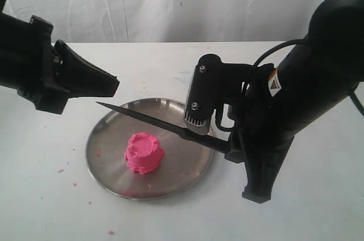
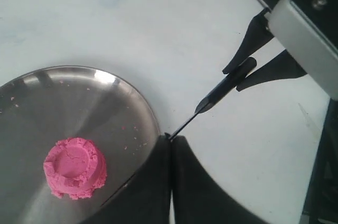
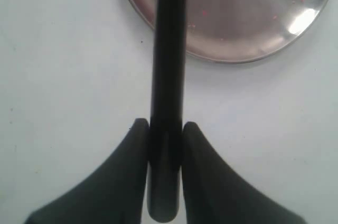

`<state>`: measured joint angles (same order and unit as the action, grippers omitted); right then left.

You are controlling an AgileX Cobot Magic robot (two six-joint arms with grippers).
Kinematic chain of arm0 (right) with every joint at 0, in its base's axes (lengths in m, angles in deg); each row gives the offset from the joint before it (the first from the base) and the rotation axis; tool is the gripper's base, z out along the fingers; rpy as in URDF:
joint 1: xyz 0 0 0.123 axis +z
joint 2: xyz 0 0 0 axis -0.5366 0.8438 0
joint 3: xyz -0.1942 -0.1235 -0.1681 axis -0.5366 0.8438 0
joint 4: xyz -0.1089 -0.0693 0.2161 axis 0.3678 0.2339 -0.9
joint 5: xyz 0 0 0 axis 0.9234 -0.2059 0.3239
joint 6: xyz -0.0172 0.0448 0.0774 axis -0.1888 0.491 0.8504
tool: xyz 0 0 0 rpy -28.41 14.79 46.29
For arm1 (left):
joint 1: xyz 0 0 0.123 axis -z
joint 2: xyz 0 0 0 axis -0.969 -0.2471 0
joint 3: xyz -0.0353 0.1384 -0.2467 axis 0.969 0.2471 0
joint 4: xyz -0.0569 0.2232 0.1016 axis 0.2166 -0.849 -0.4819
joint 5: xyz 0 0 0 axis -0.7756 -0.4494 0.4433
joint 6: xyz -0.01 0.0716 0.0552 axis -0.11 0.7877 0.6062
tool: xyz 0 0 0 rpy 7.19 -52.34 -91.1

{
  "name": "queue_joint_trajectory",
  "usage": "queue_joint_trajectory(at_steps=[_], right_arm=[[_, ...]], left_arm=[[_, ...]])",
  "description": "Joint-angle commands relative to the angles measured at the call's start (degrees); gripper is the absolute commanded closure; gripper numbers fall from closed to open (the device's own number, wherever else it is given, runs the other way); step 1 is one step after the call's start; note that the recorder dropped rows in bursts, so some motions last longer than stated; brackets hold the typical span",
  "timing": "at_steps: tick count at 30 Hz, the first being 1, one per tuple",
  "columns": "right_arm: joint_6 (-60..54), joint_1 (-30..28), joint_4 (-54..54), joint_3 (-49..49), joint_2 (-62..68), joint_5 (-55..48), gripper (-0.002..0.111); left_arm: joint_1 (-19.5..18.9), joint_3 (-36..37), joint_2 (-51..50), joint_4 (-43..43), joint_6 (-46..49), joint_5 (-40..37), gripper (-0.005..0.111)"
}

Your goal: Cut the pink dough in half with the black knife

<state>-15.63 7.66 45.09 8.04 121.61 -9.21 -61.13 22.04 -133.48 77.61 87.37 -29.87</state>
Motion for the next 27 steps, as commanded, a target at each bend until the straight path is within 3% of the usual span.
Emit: queue_joint_trajectory(at_steps=[1,27], right_arm=[[0.3,-0.1,-0.2,-0.5,-0.5,0.0,0.108],[0.3,-0.1,-0.2,-0.6,-0.5,0.1,0.108]], left_arm=[[-0.1,-0.2,-2.0,2.4,1.8,-1.3,0.106],[-0.1,-0.1,-11.0,1.4,6.4,-0.2,0.106]])
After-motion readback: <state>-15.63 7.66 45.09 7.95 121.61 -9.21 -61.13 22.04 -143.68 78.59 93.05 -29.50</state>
